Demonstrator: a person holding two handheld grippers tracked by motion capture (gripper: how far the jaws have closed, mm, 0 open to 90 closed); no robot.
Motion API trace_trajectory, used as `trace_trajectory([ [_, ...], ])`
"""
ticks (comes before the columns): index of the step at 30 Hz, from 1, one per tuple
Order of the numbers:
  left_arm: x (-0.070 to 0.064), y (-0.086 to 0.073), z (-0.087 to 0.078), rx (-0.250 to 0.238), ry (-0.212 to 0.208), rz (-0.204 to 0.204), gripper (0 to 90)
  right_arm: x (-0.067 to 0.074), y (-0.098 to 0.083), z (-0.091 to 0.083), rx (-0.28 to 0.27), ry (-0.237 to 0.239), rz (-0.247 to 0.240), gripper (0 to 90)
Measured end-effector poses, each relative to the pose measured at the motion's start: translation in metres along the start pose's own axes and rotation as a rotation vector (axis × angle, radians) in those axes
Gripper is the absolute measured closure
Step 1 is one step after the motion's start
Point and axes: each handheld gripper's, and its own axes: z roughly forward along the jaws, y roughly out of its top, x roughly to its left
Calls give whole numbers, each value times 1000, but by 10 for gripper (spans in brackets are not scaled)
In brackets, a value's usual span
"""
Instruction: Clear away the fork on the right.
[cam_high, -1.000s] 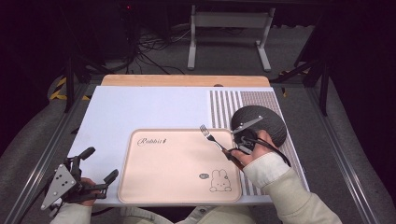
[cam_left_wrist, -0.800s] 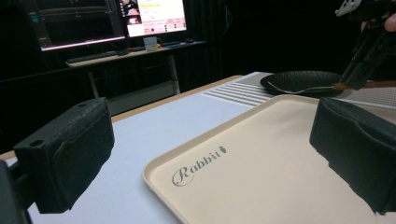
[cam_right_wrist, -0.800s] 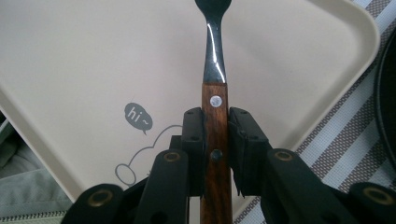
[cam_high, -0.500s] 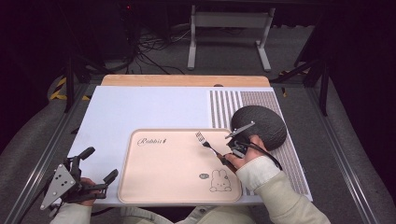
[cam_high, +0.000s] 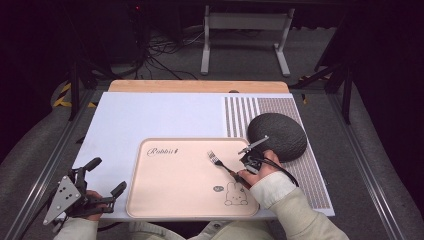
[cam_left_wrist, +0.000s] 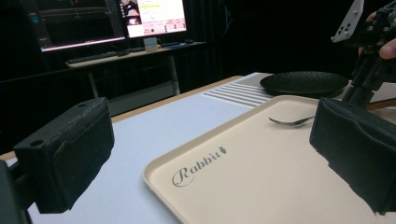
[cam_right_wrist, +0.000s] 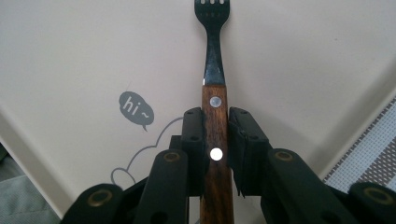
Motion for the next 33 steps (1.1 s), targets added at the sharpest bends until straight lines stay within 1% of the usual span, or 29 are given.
trace_trajectory([
  [4,0,0,0,0,0,0,2,0,0,0,-1,2,4,773],
  [9,0,0,0,-1,-1,1,2,2,0,3,11,5,4,773],
  [14,0,0,0,-2,-1,-1,2,4,0,8,19,23,15,771],
  [16,0,0,0,-3,-1,-2,2,5,0,9,25,30,6,770],
  [24,0,0,0,-2,-1,-1,3,7,0,14,39,40,9,764],
  [28,0,0,0,-3,-2,-1,2,8,0,14,40,42,12,734],
  [32,0,0,0,-3,-2,-1,2,8,1,14,39,32,8,667],
  [33,0,0,0,-3,-2,-1,2,8,1,14,39,32,8,667],
])
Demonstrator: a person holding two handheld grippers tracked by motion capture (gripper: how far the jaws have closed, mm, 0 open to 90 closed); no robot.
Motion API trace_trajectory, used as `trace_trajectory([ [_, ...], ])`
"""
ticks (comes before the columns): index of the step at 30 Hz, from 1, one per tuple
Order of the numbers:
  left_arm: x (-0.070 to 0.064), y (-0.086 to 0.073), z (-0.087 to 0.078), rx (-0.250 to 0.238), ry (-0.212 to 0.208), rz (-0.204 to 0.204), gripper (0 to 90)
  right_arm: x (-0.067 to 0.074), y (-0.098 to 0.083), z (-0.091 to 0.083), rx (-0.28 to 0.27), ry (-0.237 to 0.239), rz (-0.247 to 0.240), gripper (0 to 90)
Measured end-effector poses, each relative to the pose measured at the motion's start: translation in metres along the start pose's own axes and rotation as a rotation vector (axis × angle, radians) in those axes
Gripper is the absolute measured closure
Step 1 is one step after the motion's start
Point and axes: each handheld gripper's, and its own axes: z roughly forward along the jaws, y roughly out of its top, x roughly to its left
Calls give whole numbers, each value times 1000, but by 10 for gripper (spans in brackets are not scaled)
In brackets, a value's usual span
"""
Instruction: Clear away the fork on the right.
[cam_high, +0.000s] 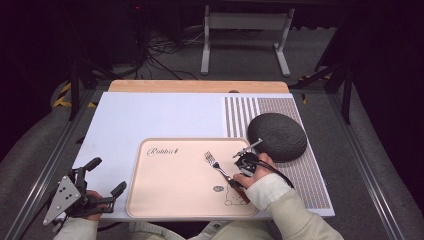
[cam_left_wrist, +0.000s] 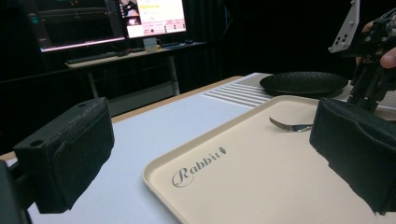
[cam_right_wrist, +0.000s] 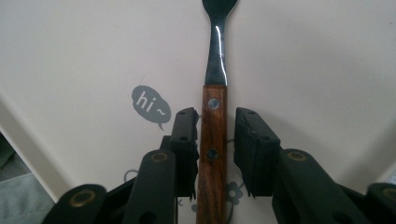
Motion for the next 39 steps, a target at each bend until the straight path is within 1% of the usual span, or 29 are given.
trace_trajectory([
  [1,0,0,0,0,0,0,2,0,0,0,-4,-6,-3,640],
  [3,0,0,0,0,0,0,2,0,1,-2,-11,-12,-23,572],
  [5,0,0,0,0,0,0,2,2,2,-5,-29,-25,-39,484],
  [6,0,0,0,1,0,0,2,3,3,-6,-44,-39,-56,424],
  [7,0,0,0,1,0,0,3,3,4,-7,-70,-49,-88,351],
  [9,0,0,0,1,0,0,3,4,7,-10,-108,-64,-125,253],
  [10,0,0,0,1,0,1,2,4,8,-11,-129,-66,-145,215],
  [11,0,0,0,2,0,1,2,5,10,-14,-143,-63,-154,165],
  [13,0,0,0,2,-1,-1,3,7,14,-18,-166,-53,-203,102],
  [15,0,0,0,2,0,1,2,8,17,-20,-175,-46,-244,43],
  [17,0,0,0,1,0,0,2,10,21,-20,-179,-38,-331,44],
  [18,0,0,0,1,-1,0,2,12,23,-20,-192,-29,-341,44],
  [19,0,0,0,2,-1,0,2,14,25,-20,-207,-14,-342,52],
  [21,0,0,0,1,-1,-1,2,17,27,-18,-214,-20,-359,129],
  [22,0,0,0,1,-1,-1,2,18,28,-18,-224,-22,-368,198],
  [24,0,0,0,1,-1,-1,2,20,31,-18,-217,-5,-402,353],
  [25,1,0,0,1,-1,-1,2,21,31,-18,-216,-3,-406,417],
  [26,1,0,0,1,-1,-1,2,21,33,-18,-201,2,-436,565],
  [27,1,0,0,1,-1,-1,2,21,33,-18,-201,2,-436,565],
  [28,1,0,0,1,-2,-1,2,21,34,-17,-193,10,-444,641],
  [29,1,0,0,2,-2,-1,2,21,35,-16,-180,24,-453,764],
  [30,1,0,0,2,-2,-1,2,21,36,-15,-168,26,-461,836],
  [31,1,0,0,1,-3,-1,2,21,37,-14,-164,26,-468,881],
  [32,1,0,0,1,-3,-2,3,22,38,-13,-167,27,-477,900],
  [34,1,0,0,1,-3,-3,2,21,40,-11,-169,23,-496,900],
  [36,1,0,0,1,-3,-2,3,21,43,-7,-169,8,-510,900],
  [39,1,0,0,0,-3,-5,3,19,45,0,-152,-3,-531,900],
])
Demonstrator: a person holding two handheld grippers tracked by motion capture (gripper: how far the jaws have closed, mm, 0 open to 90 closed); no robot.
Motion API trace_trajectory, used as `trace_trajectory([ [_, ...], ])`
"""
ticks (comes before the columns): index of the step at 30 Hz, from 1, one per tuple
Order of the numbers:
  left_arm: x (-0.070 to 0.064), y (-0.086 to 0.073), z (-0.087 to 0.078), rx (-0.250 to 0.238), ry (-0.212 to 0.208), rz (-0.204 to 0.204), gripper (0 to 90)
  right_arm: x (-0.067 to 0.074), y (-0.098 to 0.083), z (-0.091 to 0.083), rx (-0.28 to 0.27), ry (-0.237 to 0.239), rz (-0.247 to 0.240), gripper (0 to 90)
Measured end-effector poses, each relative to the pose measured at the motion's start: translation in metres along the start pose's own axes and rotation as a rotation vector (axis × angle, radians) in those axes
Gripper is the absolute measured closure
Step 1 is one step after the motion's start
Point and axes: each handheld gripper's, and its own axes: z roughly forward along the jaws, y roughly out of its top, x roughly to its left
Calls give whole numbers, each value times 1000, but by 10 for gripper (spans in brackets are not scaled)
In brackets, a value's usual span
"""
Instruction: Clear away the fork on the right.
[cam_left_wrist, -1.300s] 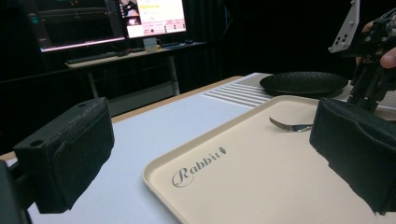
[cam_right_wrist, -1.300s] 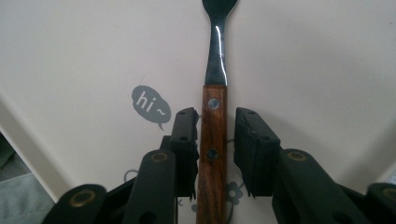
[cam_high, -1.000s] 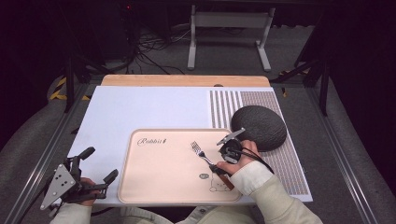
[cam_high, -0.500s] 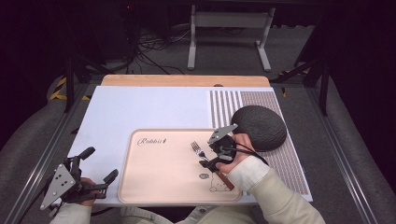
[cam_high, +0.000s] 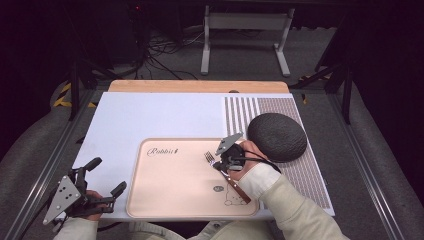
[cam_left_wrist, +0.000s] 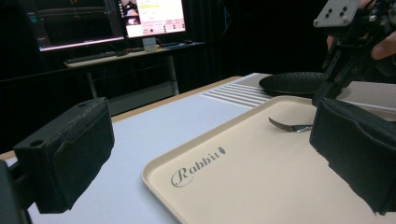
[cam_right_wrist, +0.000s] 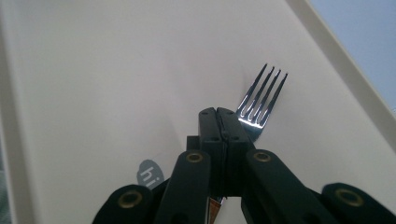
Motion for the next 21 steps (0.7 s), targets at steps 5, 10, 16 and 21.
trace_trajectory([
  [5,0,0,0,1,-2,3,3,-6,-1,11,32,0,-17,900],
  [10,0,0,0,3,-3,0,3,-8,-1,19,56,-3,-25,900],
  [16,0,0,0,1,-5,-1,3,-8,-1,25,67,5,-34,900],
  [21,0,0,0,-1,-3,3,3,-8,-2,30,79,4,-36,900],
])
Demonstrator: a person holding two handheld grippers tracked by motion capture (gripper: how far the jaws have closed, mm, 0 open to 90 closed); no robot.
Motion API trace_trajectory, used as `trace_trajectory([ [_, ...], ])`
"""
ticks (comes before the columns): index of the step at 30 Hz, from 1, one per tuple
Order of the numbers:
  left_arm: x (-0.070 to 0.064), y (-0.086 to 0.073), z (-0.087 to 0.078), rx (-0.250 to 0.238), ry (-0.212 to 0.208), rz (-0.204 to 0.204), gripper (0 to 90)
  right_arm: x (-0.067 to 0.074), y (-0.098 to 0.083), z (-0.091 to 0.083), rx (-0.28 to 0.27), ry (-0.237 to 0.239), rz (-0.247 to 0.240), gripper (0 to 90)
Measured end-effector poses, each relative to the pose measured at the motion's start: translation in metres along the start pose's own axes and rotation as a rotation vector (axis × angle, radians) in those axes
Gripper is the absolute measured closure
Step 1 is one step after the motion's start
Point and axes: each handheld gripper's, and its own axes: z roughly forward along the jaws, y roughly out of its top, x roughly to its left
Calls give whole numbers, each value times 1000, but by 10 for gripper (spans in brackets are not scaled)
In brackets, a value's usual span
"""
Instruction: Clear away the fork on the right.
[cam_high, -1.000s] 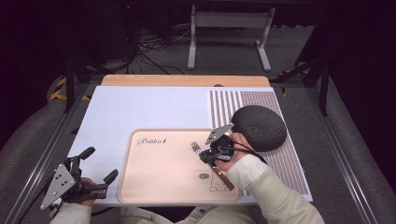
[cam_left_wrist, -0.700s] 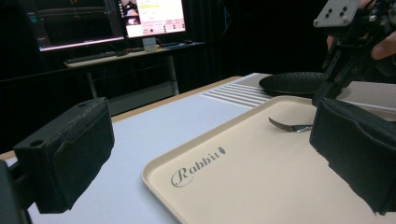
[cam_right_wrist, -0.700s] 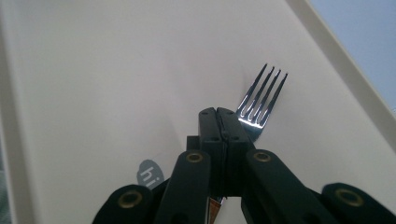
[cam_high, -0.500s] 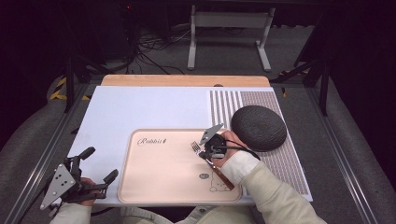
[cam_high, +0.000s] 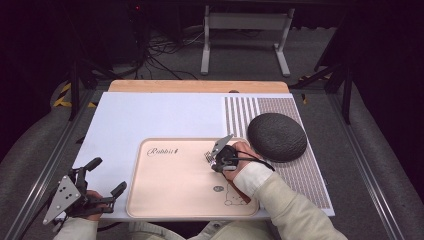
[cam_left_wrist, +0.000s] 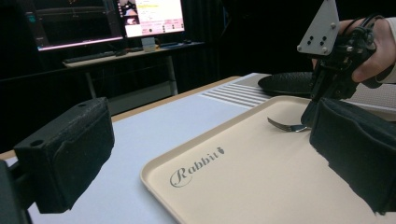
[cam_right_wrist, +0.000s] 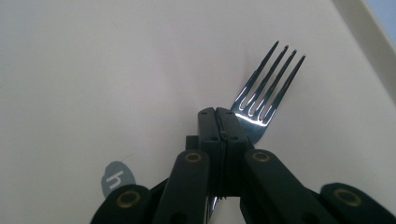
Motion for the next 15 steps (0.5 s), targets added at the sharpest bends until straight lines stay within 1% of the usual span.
trace_trajectory([
  [9,0,0,0,1,-1,0,3,-1,-1,4,8,8,2,900],
  [13,0,0,0,0,-2,-2,3,-1,-1,5,13,-2,5,900],
  [15,0,0,0,1,-1,0,3,-3,-1,5,22,-15,13,900],
])
